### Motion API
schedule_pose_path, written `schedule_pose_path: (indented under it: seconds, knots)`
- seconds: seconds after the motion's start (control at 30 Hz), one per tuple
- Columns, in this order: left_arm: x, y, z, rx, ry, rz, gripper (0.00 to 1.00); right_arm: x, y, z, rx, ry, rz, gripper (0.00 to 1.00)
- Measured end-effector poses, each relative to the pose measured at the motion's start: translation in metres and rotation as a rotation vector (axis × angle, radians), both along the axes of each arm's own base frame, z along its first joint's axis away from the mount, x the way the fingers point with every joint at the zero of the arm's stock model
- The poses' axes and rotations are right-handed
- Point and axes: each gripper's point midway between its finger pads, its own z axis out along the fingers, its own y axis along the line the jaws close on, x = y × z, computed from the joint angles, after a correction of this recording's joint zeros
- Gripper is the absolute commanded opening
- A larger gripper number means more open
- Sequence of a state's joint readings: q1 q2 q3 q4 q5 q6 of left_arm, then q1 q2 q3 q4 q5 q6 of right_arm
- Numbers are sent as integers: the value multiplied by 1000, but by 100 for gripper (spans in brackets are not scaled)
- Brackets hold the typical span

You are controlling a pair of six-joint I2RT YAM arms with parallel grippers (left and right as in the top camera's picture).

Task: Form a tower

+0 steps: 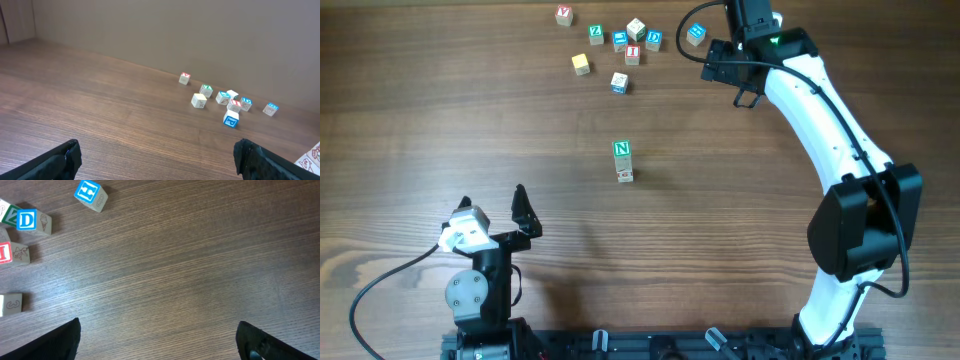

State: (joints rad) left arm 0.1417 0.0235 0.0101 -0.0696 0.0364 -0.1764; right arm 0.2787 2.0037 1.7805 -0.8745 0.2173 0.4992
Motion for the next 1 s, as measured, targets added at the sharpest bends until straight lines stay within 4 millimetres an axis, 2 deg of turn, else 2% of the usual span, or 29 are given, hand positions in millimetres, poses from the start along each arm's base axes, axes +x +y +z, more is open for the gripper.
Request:
schedule_pose_path:
  seconds: [0.47,0.53,0.6,0.63,0.7,0.8,0.83,0.93,1.0]
  knots:
    - [0,0,0,0,0,0,100,0,0,3,2,-6,1,100]
    - [0,0,0,0,1,0,100,-7,1,33,24,-63,7,100]
    - [0,0,-1,0,3,-1,100,-19,-1,96,62,-194,9,100]
    - [0,0,-1,-1,3,-2,100,-35,-6,147,94,-303,10,100]
    - [0,-1,-1,-1,3,-4,100,-68,-15,216,139,-462,11,100]
    - [0,-1,-1,-1,3,-4,100,-114,-29,282,187,-628,11,99]
    - [0,-1,-1,-1,3,-5,100,-125,-32,294,197,-662,11,100]
    - [0,-1,-1,-1,3,-7,100,-138,-36,308,208,-702,11,100]
    - [0,-1,-1,-1,3,-8,100,-144,-38,290,187,-625,11,100]
